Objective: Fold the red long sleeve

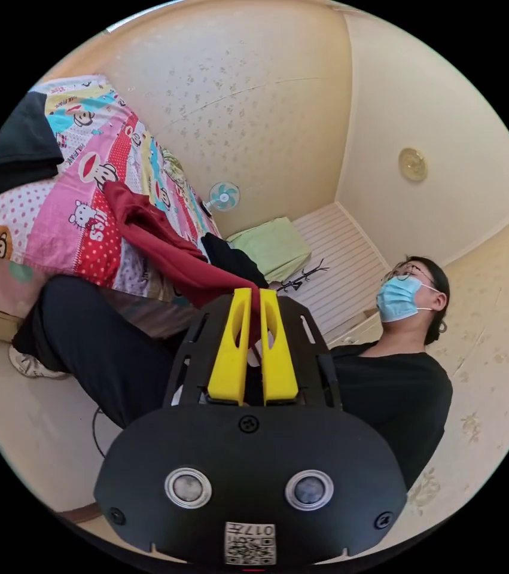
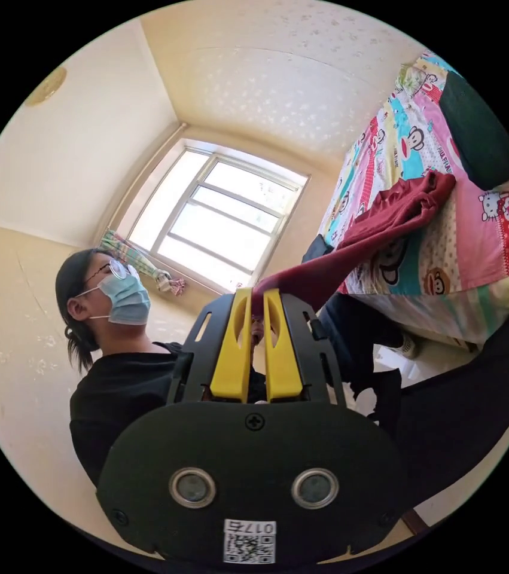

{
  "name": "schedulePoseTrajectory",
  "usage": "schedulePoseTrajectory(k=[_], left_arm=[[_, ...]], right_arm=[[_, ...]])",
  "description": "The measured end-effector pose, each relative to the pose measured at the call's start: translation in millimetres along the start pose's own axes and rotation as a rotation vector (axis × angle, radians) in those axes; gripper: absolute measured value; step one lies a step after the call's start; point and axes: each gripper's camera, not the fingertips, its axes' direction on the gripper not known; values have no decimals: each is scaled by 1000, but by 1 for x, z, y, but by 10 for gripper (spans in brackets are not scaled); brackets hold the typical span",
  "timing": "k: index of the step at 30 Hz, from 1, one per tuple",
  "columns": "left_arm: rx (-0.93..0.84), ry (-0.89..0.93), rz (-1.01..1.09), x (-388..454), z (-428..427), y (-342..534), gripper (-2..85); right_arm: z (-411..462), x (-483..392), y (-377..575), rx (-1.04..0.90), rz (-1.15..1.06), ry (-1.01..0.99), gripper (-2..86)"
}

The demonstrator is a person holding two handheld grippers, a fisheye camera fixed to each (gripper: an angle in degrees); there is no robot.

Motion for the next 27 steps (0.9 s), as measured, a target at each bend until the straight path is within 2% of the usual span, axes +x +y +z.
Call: schedulePoseTrajectory(k=[2, 4, 7, 9, 11, 13, 15, 17, 19, 22, 24, 26, 27], left_arm=[[22, 35, 4, 4, -8, -3, 19], [14, 13, -6, -1, -10, -20, 23], [3, 8, -32, -29, -2, -86, 32], [45, 20, -80, -64, 10, -165, 39], [81, -16, -89, -91, 21, -232, 66], [145, -111, -112, -119, 24, -286, 108], [212, -313, -163, -140, 26, -317, 121], [211, -409, -121, -144, 39, -314, 124], [142, -532, -97, -155, 58, -299, 129], [-37, -733, -109, -198, 99, -266, 135], [-202, -889, -206, -245, 123, -243, 112], [-242, -876, -232, -267, 123, -232, 85], [-168, -822, -218, -269, 106, -229, 75]], right_arm=[[-4, -1, -2, 40, -28, 2, 23], [-3, 19, -21, 67, 35, 1, 25], [14, 64, -90, 87, 80, -32, 29], [25, 93, -149, 135, 73, -13, 34], [51, 120, -226, 198, -22, 140, 49], [76, 137, -260, 235, 42, 354, 61], [103, 137, -266, 239, 45, 453, 71], [142, 133, -247, 184, -38, 553, 82], [167, 145, -224, 113, -20, 679, 91], [197, 175, -182, 32, 46, 885, 101], [217, 195, -159, -41, 63, 940, 96], [240, 211, -138, -143, 34, 1010, 72], [242, 207, -133, -131, 6, 1022, 66]])
